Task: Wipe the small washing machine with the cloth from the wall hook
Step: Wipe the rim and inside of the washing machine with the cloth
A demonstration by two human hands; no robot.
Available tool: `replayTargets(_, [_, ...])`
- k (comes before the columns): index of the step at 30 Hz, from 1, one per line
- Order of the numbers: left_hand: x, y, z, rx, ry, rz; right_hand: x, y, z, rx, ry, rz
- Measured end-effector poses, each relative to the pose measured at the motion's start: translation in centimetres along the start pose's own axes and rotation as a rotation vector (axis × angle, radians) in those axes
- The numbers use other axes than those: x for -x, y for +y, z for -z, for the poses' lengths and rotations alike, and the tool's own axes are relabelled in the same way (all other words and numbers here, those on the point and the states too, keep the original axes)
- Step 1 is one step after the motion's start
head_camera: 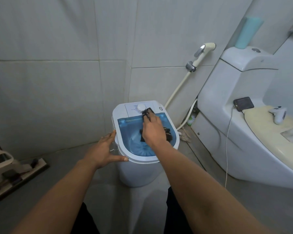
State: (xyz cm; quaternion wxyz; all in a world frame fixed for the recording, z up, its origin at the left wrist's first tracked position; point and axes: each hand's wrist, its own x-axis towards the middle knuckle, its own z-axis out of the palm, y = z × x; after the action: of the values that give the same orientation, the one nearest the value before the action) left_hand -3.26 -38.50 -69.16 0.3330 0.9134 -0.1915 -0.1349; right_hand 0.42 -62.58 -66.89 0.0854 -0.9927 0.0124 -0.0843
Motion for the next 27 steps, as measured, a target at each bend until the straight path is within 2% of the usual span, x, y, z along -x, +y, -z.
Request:
replayTargets(7, [0.1, -0.2, -0.2, 0.049, 0.028, -0.005, 3.0, -6.2, -0.8, -0.032, -0.066, 0.219])
replayTargets(15, [-0.8, -1.1, -0.5, 0.025, 0.027, -0.027, 3.4, -3.6, -0.2, 0.047, -0.078, 0.397])
replayTargets(19, [-1.0, -1.0, -0.6, 0.018, 0.018, -0.045, 3.0, -0.4, 0.8, 0.061, -0.08, 0.324])
replayTargets(27, [-1.5, -1.9, -0.6, -0.011, 0.006, -0.026, 4.3, 8.8, 2.2, -0.019, 0.03, -0.018])
